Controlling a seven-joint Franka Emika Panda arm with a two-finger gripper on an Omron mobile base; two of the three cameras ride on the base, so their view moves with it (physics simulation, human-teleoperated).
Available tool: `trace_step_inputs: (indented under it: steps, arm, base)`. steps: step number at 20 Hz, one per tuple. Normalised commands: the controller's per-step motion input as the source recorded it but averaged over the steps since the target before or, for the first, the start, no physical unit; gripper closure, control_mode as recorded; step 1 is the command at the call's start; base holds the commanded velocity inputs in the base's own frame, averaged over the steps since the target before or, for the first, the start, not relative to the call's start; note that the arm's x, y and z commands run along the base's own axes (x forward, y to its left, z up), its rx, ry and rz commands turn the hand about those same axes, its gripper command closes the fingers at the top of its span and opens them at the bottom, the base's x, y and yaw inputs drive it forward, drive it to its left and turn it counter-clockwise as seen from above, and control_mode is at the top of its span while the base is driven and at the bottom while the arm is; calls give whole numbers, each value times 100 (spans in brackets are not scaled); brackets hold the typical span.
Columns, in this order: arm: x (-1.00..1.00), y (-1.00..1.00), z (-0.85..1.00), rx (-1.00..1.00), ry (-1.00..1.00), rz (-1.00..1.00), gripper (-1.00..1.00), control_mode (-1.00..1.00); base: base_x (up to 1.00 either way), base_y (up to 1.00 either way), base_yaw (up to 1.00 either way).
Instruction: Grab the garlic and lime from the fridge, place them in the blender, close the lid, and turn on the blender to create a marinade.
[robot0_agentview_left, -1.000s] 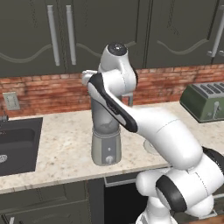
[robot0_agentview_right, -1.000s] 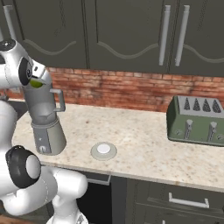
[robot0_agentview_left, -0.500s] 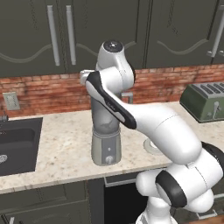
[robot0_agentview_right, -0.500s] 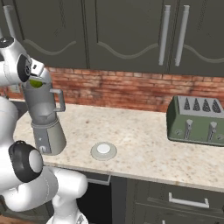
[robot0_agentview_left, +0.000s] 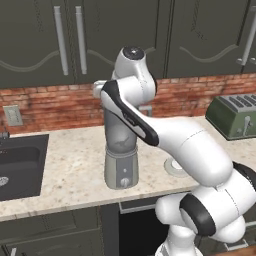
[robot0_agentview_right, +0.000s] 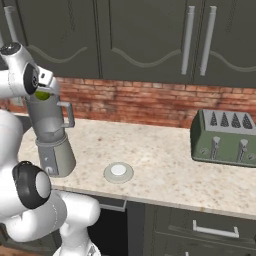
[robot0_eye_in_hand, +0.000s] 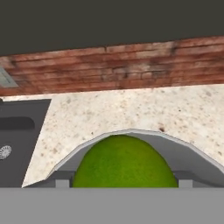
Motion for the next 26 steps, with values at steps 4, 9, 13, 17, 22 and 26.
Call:
trace_step_inputs:
  steps: [4,9,13,17,22,26]
  arm:
    - [56,0,-54,0,1,11,100,-100]
    - [38,-9,-10,0,-8,10,100,-100]
    - [4,-20,-17,0,0,12,100,-100]
    - [-52,-19,-53,0,0,14,100,-100]
    - [-49,-6,-56,0,3,13,100,-100]
    - [-6,0,-43,0,11,9,100,-100]
  base:
    - [0,0,0]
    - [0,0,0]
    - [0,0,0]
    - [0,0,0]
    - [0,0,0]
    - [0,0,0]
